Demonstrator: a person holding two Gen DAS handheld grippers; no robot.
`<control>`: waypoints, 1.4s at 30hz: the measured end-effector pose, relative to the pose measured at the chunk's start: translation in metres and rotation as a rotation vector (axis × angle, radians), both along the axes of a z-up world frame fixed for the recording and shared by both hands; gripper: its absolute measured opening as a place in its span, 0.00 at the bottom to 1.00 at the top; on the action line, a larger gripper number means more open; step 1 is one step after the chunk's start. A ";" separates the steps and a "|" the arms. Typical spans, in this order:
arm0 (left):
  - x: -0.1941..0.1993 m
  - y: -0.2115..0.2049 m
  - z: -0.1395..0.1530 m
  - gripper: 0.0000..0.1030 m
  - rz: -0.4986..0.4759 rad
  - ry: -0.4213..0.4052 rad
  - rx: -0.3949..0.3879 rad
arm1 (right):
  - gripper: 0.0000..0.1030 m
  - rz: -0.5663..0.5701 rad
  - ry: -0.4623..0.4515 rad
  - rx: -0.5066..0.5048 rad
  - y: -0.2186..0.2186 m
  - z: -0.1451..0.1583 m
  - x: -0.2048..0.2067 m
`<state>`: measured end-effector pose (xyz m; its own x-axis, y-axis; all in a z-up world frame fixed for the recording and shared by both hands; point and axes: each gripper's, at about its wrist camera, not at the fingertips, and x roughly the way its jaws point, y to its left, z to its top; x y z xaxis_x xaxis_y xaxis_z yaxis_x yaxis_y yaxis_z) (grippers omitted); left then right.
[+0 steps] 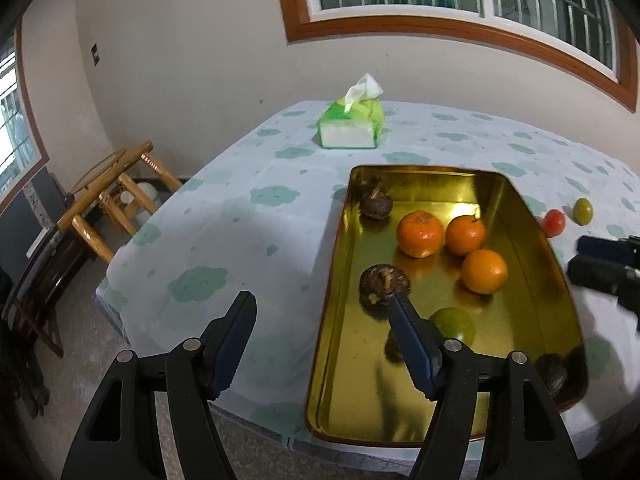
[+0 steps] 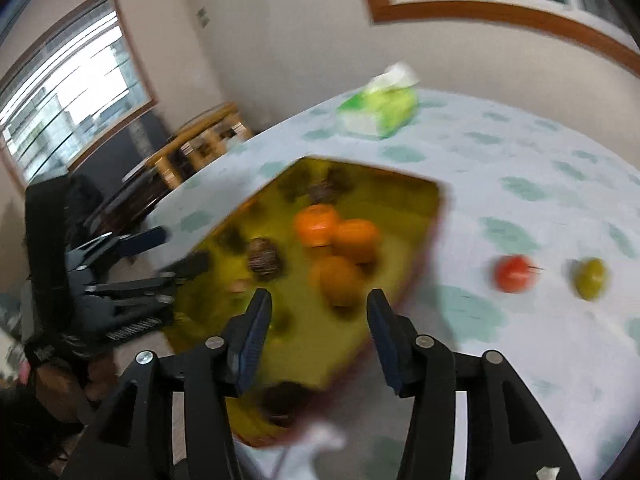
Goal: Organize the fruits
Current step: 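Drop the mangosteen into the tin by opening the right gripper, then move the left gripper to the red tomato and grasp it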
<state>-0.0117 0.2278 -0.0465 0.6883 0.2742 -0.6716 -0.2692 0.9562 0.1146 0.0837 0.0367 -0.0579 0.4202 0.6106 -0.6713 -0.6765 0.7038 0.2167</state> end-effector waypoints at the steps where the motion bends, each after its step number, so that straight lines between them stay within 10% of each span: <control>1: 0.000 -0.003 0.003 0.67 -0.015 -0.004 -0.001 | 0.47 -0.048 -0.012 -0.005 -0.018 -0.001 0.004; 13: 0.052 -0.095 0.049 0.67 -0.405 -0.008 0.011 | 0.47 -0.496 -0.049 -0.265 -0.215 -0.038 0.047; 21: 0.141 -0.178 0.028 0.67 -0.700 0.177 0.026 | 0.55 -0.527 0.040 -0.118 -0.252 -0.045 0.061; 30: 0.208 -0.201 -0.020 0.66 -0.704 0.398 -0.007 | 0.61 -0.503 0.078 -0.006 -0.260 -0.046 0.058; 34: 0.214 -0.211 -0.039 0.35 -0.729 0.483 0.013 | 0.64 -0.494 0.088 0.020 -0.262 -0.046 0.058; 42: 0.185 -0.203 -0.015 0.31 -0.557 0.390 -0.081 | 0.66 -0.487 0.100 0.051 -0.265 -0.046 0.059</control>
<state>0.1730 0.0243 -0.0614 0.4154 -0.1122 -0.9027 0.3123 0.9496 0.0257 0.1426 -0.2282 -0.1042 0.5997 0.3928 -0.6972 -0.2463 0.9196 0.3061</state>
